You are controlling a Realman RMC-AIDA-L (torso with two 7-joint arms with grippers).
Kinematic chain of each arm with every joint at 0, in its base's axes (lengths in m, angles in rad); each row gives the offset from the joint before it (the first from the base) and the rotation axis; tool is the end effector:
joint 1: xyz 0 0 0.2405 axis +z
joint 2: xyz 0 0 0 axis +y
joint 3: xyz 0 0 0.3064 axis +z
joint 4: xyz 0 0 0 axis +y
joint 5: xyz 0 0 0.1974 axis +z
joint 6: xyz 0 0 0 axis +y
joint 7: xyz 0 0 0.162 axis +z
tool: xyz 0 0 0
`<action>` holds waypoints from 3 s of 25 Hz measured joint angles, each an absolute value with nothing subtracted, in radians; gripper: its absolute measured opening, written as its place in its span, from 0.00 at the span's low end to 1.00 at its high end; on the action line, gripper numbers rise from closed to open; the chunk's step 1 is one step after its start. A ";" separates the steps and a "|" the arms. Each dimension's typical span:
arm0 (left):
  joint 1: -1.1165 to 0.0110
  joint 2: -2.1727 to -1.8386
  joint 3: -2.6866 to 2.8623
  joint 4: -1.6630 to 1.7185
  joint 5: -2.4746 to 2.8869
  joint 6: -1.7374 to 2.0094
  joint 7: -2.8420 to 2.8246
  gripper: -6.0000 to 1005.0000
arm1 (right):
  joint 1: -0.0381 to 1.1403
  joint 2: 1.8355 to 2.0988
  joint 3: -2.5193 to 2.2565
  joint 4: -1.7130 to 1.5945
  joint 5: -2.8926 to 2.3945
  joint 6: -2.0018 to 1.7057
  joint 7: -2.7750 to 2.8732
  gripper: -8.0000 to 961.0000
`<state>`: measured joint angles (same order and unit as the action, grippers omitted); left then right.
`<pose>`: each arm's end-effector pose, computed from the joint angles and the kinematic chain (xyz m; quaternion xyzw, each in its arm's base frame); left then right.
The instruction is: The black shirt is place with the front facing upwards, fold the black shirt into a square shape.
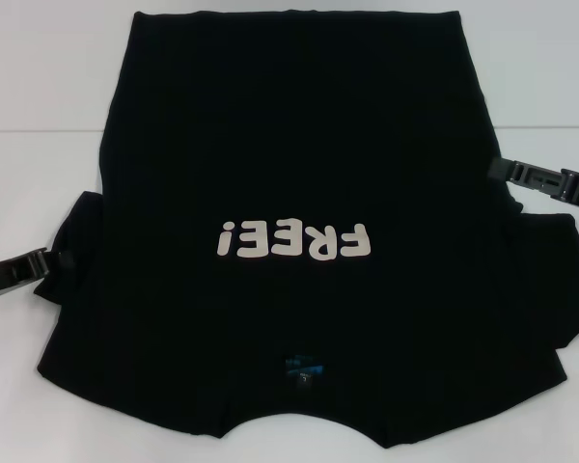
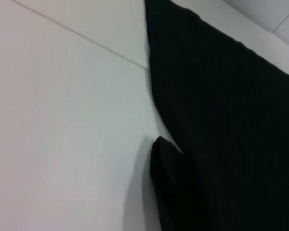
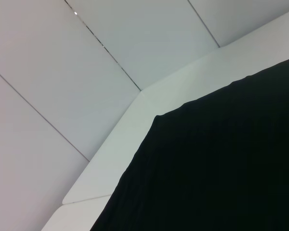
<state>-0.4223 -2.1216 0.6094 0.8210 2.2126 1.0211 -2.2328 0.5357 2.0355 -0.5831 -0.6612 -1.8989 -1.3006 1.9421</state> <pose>-0.3907 0.3692 -0.0013 -0.6852 -0.6132 -0.1926 0.3427 0.3153 0.3999 0.0121 -0.7779 0.4895 0.3214 0.2278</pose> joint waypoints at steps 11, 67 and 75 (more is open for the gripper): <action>-0.416 -2.146 0.611 0.875 2.229 1.012 -2.236 0.06 | 0.528 2.036 -0.579 -0.662 -1.897 -1.301 1.942 0.80; -0.357 -2.068 0.486 0.853 2.276 1.172 -2.587 0.58 | 0.532 2.036 -0.569 -0.670 -1.871 -1.295 1.941 0.79; -0.366 -2.070 0.488 0.853 2.278 1.168 -2.587 0.58 | 0.534 2.036 -0.569 -0.670 -1.871 -1.294 1.940 0.79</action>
<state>-0.3664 -2.0705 0.4882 0.8529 2.2780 1.1684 -2.5872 0.5338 2.0356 -0.5691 -0.6698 -1.8714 -1.2945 1.9396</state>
